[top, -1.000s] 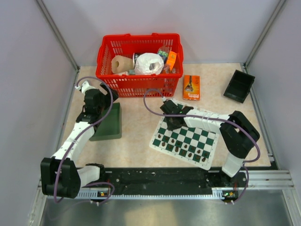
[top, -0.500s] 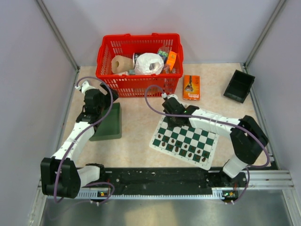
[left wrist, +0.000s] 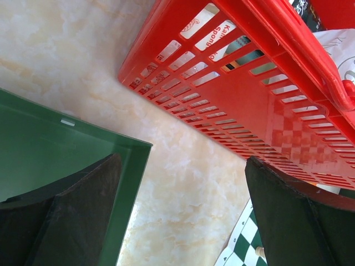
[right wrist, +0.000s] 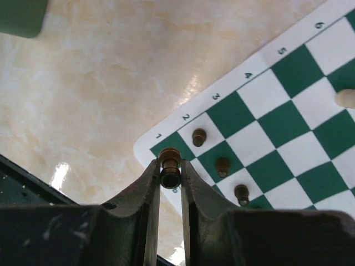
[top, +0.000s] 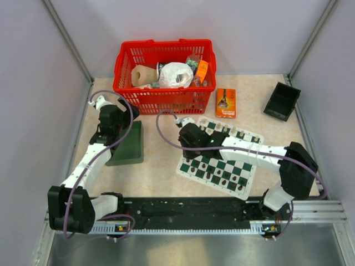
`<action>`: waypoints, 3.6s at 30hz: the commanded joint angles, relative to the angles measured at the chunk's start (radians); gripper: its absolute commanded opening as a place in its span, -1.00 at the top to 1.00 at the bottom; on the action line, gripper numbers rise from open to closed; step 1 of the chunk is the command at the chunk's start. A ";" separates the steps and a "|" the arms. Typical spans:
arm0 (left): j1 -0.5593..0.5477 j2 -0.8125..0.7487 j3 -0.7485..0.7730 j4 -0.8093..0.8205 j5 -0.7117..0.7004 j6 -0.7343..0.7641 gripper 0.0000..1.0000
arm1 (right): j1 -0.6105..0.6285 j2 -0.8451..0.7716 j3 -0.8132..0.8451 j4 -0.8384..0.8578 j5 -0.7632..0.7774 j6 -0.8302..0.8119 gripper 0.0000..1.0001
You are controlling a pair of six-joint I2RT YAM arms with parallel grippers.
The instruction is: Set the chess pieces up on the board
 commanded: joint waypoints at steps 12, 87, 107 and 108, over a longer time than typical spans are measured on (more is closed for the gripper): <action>0.010 -0.050 -0.022 0.024 -0.037 -0.003 -0.98 | 0.094 0.179 0.089 -0.021 -0.011 0.026 0.71; 0.019 -0.055 -0.025 0.027 -0.029 -0.015 -0.97 | -0.079 -0.108 0.073 -0.057 0.101 0.006 -0.03; 0.019 0.019 0.217 -0.184 0.015 0.109 -0.98 | -0.459 -0.079 0.069 -0.116 -0.048 -0.015 -0.10; 0.019 0.025 0.234 -0.210 0.024 0.112 -0.97 | -0.468 -0.068 0.082 -0.132 -0.054 -0.014 -0.11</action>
